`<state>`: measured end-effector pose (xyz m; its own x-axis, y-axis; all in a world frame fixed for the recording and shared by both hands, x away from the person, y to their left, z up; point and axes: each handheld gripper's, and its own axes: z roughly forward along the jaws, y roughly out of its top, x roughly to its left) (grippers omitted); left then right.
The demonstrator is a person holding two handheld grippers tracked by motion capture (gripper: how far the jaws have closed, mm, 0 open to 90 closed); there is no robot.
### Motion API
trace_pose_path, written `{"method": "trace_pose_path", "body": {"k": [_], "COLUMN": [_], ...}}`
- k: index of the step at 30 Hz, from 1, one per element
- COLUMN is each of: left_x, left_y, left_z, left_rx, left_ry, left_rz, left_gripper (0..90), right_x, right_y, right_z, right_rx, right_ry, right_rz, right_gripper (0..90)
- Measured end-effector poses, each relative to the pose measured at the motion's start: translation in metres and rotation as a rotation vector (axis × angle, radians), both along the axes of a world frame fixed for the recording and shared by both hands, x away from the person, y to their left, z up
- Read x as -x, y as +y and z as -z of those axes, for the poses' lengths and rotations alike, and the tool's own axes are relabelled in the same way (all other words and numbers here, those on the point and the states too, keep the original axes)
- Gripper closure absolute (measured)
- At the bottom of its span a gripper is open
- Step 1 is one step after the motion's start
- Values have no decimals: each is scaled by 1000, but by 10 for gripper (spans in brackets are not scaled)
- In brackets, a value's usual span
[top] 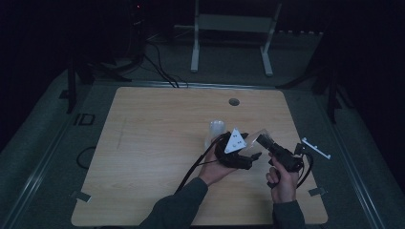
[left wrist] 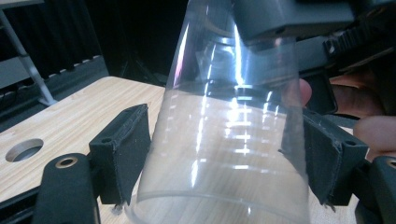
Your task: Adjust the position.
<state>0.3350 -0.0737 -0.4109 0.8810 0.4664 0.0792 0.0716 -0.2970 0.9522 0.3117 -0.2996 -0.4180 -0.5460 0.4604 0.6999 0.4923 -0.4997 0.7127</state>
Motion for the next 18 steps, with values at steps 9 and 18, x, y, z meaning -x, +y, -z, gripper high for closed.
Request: {"method": "trace_pose_path", "body": {"k": [9,18], "left_x": [3,1], "left_y": [-1,7], "left_z": [-1,-5], "left_rx": [-8,0], "left_ry": [-8,-11], "left_rz": [10,-7], "left_gripper": [288,292], "right_x": [0,4], "right_y": [-1,-4], "right_z": [1,-3], "right_rx": [2,60], "right_ry": [4,-12], "right_rz": [1,-30], "right_gripper": [372,339]}}
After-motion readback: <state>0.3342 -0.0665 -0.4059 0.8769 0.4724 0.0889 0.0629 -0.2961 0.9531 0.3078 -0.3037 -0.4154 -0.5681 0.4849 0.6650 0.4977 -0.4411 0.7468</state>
